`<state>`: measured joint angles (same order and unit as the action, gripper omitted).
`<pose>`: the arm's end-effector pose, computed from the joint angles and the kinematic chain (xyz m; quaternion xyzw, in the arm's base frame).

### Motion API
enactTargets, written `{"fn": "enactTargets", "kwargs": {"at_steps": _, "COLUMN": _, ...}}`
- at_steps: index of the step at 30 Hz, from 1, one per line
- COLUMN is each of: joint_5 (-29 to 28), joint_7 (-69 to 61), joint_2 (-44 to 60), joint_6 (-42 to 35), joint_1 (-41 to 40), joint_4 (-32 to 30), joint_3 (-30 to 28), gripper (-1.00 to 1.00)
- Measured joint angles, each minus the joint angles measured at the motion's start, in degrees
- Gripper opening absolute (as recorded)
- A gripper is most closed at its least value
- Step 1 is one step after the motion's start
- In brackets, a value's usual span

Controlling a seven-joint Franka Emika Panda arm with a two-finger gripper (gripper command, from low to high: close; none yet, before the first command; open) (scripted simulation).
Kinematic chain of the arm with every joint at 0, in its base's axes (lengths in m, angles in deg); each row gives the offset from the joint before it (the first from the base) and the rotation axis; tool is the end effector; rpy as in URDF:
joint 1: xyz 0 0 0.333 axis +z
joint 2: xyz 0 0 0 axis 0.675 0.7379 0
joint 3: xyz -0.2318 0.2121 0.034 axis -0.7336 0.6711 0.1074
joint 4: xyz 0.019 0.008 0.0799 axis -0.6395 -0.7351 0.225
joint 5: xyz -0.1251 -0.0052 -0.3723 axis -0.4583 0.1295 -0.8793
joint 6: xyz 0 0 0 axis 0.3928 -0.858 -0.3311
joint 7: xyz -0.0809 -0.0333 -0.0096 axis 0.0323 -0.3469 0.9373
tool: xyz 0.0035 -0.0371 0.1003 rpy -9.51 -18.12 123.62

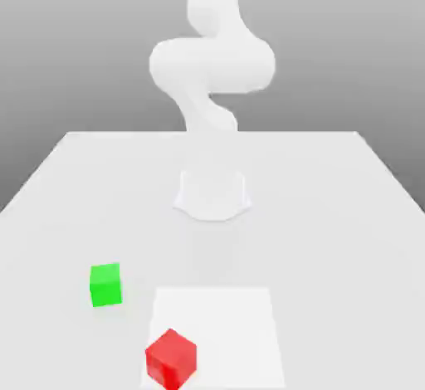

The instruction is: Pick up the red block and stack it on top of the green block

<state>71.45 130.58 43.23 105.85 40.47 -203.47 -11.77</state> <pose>0.3807 -0.0016 0.6740 -0.8485 0.3916 -0.3300 0.1331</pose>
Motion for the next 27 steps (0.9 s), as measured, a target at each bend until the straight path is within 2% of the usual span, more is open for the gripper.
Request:
{"fn": "enactTargets", "kwargs": {"at_steps": 9, "joint_5": -3.4, "joint_7": 12.6, "joint_2": 19.1, "joint_6": 7.0, "joint_1": -5.9, "joint_4": -3.2, "joint_3": 3.5, "gripper": 0.0}}
{"fn": "enactTargets", "kwargs": {"at_steps": 16, "joint_5": -5.3, "joint_7": 21.8, "joint_2": 33.7, "joint_6": 12.4, "joint_1": -8.3, "joint_4": -5.6, "joint_3": 3.8, "gripper": 0.0}}
{"fn": "enactTargets", "kwargs": {"at_steps": 27, "joint_5": -2.1, "joint_7": 29.9, "joint_2": 56.0, "joint_6": 22.9, "joint_1": -9.6, "joint_4": -8.3, "joint_3": 3.0, "gripper": 0.0}}
